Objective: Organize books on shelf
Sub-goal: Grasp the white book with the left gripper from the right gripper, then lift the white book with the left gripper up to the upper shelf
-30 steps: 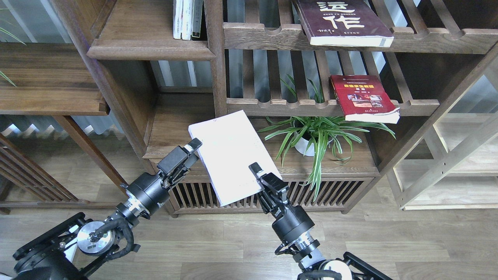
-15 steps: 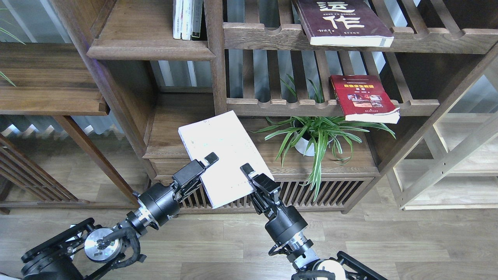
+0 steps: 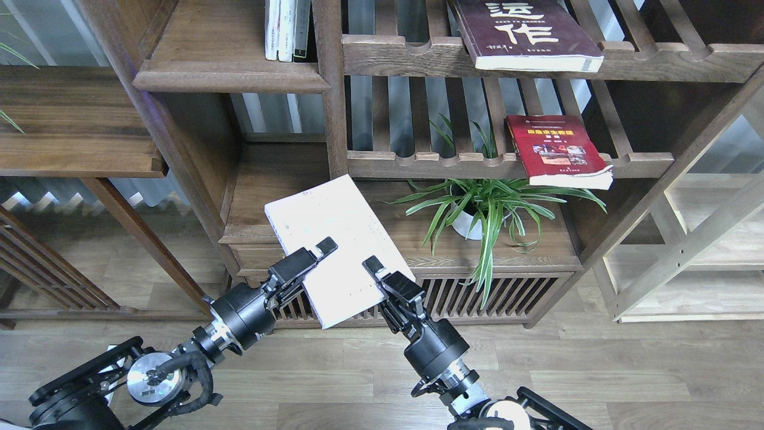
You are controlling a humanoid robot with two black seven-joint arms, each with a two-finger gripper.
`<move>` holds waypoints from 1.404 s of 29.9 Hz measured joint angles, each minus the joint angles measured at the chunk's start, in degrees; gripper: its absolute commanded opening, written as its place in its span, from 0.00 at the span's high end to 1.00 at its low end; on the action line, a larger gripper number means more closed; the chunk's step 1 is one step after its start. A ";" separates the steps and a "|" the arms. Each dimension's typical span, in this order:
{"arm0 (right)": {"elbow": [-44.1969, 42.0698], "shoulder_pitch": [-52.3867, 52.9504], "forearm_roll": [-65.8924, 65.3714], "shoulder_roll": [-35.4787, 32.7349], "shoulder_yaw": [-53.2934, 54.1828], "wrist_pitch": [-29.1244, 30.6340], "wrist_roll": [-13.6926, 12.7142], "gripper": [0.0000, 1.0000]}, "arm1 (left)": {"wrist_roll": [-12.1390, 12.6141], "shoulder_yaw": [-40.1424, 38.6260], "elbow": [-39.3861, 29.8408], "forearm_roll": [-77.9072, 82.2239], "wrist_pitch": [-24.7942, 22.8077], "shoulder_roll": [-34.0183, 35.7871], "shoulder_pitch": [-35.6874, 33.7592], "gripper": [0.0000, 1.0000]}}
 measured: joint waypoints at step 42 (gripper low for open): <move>-2.30 0.84 -3.38 0.00 1.18 0.01 -1.06 0.01 | -0.18 0.19 0.63 0.44 0.01 3.30 0.76 0.98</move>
